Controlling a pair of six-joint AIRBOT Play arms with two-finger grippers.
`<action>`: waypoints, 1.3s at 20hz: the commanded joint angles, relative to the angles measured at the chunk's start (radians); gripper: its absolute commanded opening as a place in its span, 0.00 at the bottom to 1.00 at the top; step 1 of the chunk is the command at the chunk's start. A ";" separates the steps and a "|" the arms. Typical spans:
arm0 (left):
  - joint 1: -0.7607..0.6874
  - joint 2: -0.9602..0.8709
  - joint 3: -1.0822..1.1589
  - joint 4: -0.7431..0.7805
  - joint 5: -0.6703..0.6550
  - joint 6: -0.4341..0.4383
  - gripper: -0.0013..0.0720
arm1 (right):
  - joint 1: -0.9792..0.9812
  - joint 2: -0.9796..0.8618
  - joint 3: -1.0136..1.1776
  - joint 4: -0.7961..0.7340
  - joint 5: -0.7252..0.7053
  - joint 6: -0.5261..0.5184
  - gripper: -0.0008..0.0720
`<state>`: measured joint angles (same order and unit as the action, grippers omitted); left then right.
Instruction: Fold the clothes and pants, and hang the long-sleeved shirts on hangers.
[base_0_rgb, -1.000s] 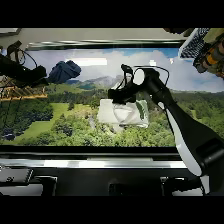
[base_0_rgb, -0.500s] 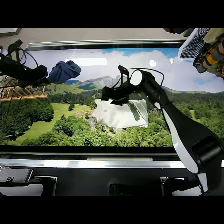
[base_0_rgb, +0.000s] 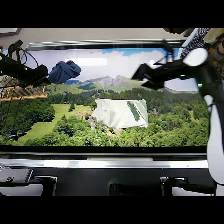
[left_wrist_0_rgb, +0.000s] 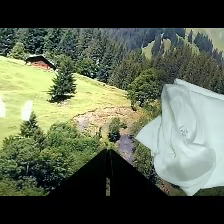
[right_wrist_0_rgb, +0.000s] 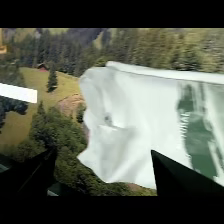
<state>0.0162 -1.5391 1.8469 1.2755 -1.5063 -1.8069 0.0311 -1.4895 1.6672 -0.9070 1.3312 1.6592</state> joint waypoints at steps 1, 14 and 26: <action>-0.001 0.001 0.000 0.001 0.004 0.003 0.04 | -0.264 0.021 -0.081 0.009 0.105 -0.140 0.93; 0.000 -0.001 0.000 0.013 0.015 0.012 0.04 | -0.259 -0.211 -0.607 0.348 -0.175 -0.549 0.91; 0.000 -0.022 0.000 0.012 0.014 0.037 0.04 | -0.167 -0.179 -0.458 0.393 -0.230 -0.480 0.06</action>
<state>0.0162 -1.5585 1.8469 1.2881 -1.4918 -1.7901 -0.1398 -1.6947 1.1278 -0.5335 1.0904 1.1229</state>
